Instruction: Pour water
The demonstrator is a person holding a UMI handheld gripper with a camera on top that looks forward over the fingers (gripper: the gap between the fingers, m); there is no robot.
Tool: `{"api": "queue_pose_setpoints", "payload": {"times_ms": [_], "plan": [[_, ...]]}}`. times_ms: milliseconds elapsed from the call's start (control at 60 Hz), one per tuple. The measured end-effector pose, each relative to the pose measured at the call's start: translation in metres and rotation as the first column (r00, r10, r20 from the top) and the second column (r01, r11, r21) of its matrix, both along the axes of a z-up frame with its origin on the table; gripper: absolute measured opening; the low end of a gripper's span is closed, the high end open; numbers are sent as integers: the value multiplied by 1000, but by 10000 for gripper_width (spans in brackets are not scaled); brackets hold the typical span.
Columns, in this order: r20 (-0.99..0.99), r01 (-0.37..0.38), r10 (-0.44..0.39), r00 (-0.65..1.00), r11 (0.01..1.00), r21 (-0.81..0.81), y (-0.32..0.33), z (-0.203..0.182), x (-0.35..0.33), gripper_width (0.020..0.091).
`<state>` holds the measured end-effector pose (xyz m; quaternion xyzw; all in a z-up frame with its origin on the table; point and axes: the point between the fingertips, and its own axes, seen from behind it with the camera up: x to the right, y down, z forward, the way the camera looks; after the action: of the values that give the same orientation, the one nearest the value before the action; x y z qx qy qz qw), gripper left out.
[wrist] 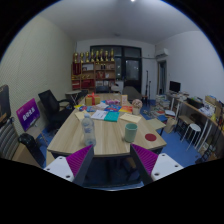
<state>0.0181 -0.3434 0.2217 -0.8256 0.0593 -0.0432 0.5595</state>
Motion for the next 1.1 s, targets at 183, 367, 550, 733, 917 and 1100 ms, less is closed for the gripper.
{"api": "queue_pose_setpoints", "payload": {"times_ms": [183,367,550,733,917,1100], "plan": [[41,35,-35,999,999,9,-16,6,-10,832],[75,63,-65,995,997,37,-25,8,-27,836],[73,70,-74,995,996,62,-3,-12,-42,835],[27,17,-20,999,993,115,78,-54,-78,838],[-11,22,-21,1000,986,167,183,-109,-94,836],[-8,17,-15,1000,982,186,261,-135,-91,837]]}}
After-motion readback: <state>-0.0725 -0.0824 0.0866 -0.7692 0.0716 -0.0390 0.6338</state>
